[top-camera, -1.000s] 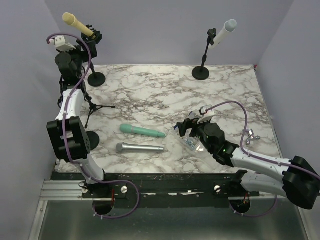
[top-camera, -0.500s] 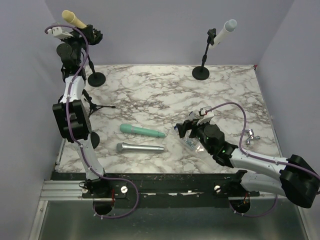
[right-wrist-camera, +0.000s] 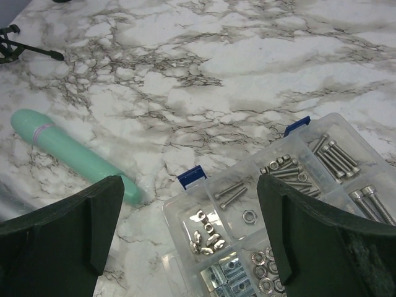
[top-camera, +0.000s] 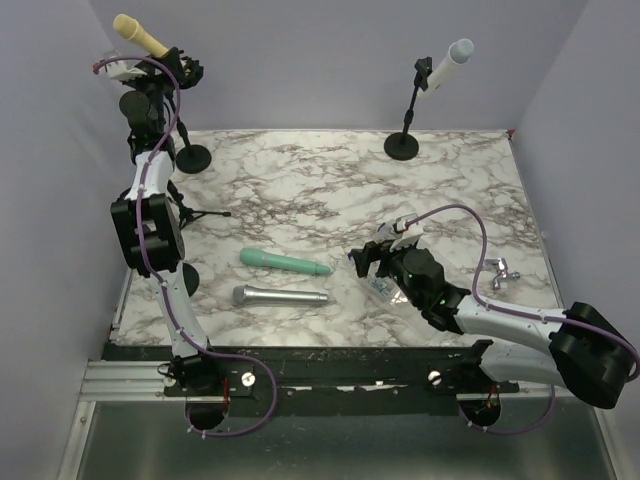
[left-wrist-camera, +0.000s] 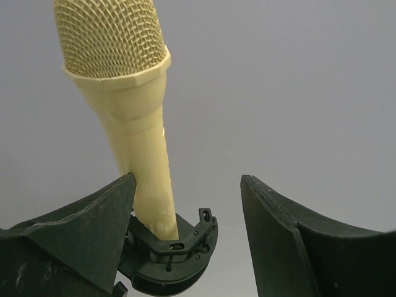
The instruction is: Remove the microphone from the stand
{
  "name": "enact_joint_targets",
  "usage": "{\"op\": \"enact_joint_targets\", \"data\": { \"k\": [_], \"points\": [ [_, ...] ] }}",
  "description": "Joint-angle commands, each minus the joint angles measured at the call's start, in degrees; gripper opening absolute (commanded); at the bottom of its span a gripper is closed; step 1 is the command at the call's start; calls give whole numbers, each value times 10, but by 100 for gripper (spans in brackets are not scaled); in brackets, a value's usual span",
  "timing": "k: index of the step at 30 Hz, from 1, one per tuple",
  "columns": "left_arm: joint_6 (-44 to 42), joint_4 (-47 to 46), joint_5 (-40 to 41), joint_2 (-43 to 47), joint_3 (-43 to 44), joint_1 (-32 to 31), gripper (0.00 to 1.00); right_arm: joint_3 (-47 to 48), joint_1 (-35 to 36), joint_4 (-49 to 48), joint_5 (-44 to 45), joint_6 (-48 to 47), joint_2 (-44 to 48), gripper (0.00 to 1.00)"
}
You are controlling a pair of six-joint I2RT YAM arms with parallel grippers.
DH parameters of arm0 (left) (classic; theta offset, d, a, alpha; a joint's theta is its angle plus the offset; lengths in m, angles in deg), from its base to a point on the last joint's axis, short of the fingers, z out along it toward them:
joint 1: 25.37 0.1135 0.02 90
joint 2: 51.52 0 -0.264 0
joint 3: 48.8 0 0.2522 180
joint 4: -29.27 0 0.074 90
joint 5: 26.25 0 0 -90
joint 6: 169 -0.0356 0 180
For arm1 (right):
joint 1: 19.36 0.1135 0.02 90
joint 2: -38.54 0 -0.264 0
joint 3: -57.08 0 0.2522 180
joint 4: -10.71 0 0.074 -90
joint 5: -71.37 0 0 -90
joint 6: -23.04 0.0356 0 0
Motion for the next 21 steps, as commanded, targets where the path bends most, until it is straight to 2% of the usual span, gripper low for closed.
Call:
{"op": "enact_joint_targets", "data": {
  "k": [1, 3, 5, 7, 13, 15, 21],
  "points": [
    [-15, -16, 51, -8, 11, -1, 62, 0, -4, -19, -3, -7, -1, 98],
    [-14, -3, 67, -16, 25, -3, 69, -1, -4, -21, 0, -8, 0, 98],
    [-5, 25, 87, -24, 46, -3, 72, -1, -4, -22, -1, -8, -1, 98],
    [9, 30, 119, -27, 48, -4, 74, -1, -5, -24, -1, -9, -3, 98],
    [-14, 35, 136, -51, 83, -9, 74, 4, -6, -28, -3, -10, -16, 98],
    [-10, 32, 136, -61, 93, -9, 71, 7, -6, -28, -3, -11, -21, 98],
    [-22, 27, 114, -73, 116, -12, 52, 12, -7, -29, -5, -12, -32, 98]
  ]
}}
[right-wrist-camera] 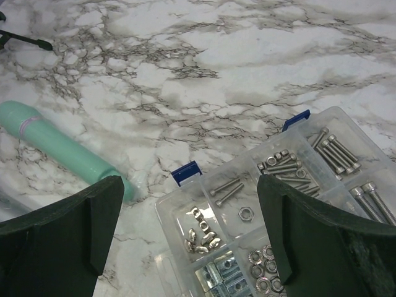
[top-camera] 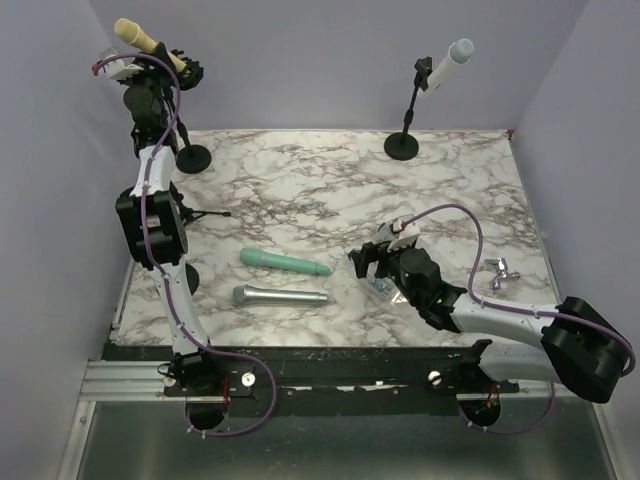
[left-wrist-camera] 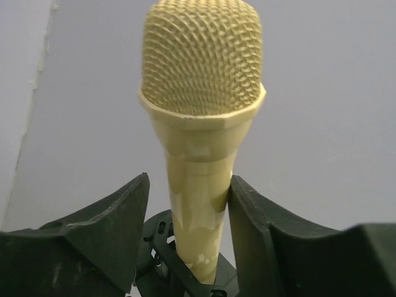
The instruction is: Remove the microphone from the stand
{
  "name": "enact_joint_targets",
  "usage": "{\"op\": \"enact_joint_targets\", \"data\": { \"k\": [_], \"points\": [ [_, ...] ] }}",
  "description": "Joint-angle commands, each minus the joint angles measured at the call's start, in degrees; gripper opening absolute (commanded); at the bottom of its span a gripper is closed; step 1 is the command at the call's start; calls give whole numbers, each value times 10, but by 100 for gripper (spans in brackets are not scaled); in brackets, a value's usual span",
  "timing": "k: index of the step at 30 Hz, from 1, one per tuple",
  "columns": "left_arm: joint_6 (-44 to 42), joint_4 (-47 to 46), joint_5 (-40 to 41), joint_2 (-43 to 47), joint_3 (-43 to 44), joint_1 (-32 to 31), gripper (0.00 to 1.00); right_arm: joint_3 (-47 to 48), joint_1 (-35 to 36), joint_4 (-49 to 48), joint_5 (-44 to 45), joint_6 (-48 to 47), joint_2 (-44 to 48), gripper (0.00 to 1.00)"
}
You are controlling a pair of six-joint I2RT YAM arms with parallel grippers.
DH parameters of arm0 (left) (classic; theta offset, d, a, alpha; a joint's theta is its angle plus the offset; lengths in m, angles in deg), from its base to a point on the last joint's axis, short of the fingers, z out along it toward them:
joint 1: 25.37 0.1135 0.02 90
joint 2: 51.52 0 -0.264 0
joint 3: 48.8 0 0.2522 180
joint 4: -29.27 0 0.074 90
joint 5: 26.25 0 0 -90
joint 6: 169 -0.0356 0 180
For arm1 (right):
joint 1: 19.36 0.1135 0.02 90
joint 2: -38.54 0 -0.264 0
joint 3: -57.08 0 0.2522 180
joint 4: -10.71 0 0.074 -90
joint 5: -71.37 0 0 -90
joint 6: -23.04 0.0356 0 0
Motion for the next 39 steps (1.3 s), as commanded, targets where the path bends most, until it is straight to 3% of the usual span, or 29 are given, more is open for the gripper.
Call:
{"op": "enact_joint_targets", "data": {
  "k": [1, 9, 15, 22, 27, 34, 39],
  "points": [
    [-17, -7, -5, -10, 28, -4, 49, 13, -3, -21, -5, -10, -8, 98],
    [-43, 16, -14, 27, 40, -10, 23, 11, -4, -19, -12, -6, -4, 98],
    [-79, 42, -3, 84, 13, -10, 13, 5, -4, -18, -11, -4, 12, 98],
    [-138, 64, -7, 177, -34, -19, 9, 2, -4, -13, -14, -2, 28, 98],
    [-145, 85, 22, 276, -118, -27, 0, -5, -4, -7, -8, -1, 45, 98],
    [-16, 319, 66, 455, -256, -60, 0, -26, -5, -11, 7, 2, 88, 99],
    [137, 365, 75, 585, -445, -110, 0, -29, -5, -9, 15, 6, 94, 99]
  ]
}}
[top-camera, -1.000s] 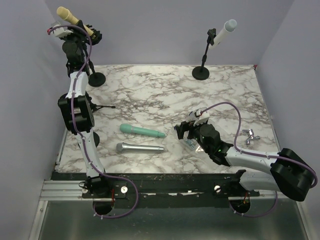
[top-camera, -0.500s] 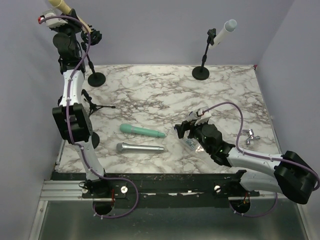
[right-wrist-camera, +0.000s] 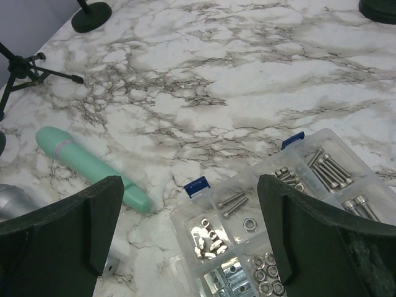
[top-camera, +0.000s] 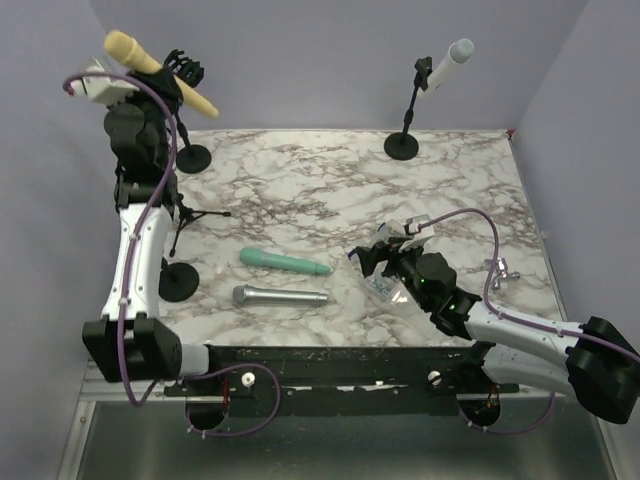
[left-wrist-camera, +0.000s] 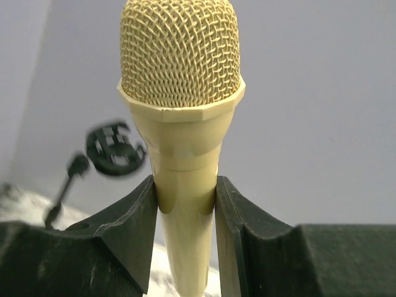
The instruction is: Remove the microphone from the stand
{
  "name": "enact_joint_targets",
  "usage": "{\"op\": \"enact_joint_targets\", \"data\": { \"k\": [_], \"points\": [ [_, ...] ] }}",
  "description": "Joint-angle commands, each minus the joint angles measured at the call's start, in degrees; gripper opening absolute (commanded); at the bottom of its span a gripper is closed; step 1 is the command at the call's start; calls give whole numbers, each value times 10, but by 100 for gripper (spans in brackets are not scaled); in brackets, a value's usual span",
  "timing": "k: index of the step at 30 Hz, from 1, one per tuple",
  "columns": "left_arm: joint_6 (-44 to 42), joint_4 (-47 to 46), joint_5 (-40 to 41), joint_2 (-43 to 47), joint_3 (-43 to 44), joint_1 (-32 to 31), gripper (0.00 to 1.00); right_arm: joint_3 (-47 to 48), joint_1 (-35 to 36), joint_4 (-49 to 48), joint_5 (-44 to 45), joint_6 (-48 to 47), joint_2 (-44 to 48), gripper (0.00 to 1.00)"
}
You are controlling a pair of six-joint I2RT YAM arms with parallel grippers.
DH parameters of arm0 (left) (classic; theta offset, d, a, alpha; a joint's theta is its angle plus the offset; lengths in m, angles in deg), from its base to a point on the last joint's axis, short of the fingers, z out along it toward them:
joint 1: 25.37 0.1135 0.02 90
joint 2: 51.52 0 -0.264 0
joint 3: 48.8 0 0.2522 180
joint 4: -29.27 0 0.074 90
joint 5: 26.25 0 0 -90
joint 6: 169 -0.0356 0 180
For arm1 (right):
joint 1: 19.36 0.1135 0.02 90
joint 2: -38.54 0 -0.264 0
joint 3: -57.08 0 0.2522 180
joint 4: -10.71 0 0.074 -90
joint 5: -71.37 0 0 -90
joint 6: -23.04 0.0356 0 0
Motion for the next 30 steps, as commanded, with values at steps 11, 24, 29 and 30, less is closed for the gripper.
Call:
{"op": "enact_joint_targets", "data": {
  "k": [11, 24, 29, 30],
  "points": [
    [454, 261, 77, 156, -306, -213, 0, -12, -5, -4, 23, 12, 28, 98],
    [733, 630, 20, -78, -150, -265, 0, -17, -5, 4, 30, 13, 55, 99],
    [748, 662, 2, -154, -109, -269, 0, -21, -5, 3, 34, 13, 63, 99],
    [752, 662, 1, -168, -104, -271, 0, -21, -5, 3, 34, 13, 63, 99]
  ]
}}
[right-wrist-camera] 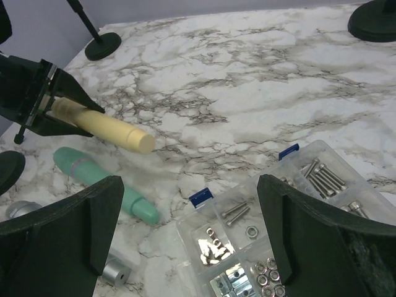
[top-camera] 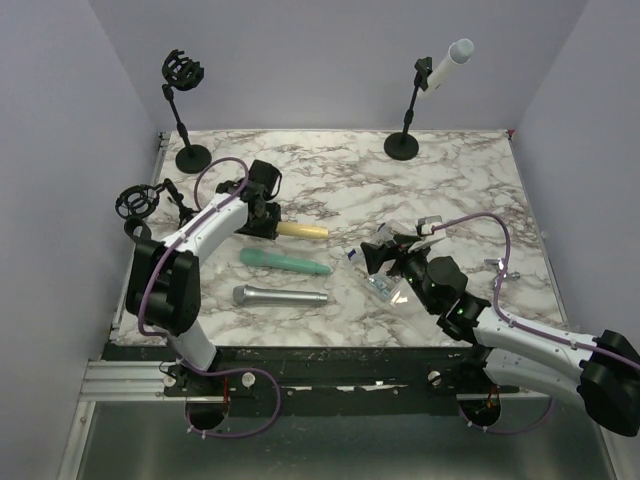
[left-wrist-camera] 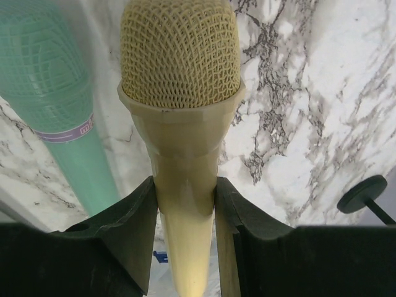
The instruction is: Remove the microphone from the stand
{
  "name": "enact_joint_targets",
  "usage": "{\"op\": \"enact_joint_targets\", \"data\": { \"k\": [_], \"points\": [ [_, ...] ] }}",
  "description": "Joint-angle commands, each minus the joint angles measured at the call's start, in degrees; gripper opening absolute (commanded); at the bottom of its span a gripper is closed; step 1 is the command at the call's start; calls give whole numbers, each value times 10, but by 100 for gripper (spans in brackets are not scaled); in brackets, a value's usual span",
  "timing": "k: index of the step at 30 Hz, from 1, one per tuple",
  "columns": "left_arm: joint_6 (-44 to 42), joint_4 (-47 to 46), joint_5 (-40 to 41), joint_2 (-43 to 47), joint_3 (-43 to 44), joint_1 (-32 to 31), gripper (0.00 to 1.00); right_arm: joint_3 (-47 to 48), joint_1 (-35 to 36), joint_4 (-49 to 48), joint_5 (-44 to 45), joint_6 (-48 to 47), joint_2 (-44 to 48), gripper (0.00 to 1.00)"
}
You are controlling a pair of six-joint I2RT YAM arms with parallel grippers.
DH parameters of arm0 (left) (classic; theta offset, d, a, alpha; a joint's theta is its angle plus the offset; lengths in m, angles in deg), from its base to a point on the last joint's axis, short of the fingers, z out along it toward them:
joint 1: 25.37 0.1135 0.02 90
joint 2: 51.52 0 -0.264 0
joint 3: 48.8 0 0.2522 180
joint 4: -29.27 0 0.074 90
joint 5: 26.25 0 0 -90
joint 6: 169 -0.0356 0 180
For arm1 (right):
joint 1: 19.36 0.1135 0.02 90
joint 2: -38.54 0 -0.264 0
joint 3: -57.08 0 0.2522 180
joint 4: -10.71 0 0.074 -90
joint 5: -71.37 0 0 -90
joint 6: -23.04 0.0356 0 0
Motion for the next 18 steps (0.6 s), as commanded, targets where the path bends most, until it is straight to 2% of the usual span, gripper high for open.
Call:
{"op": "enact_joint_targets", "data": {
  "k": [1, 7, 18],
  "points": [
    [50, 57, -26, -55, 43, -8, 0, -9, -5, 1, 21, 3, 6, 99],
    [52, 75, -20, -108, 64, -13, 0, -7, -5, -1, 20, 2, -3, 99],
    [54, 77, -7, -105, 23, -15, 0, -7, -5, -3, 19, 2, -4, 99]
  ]
}}
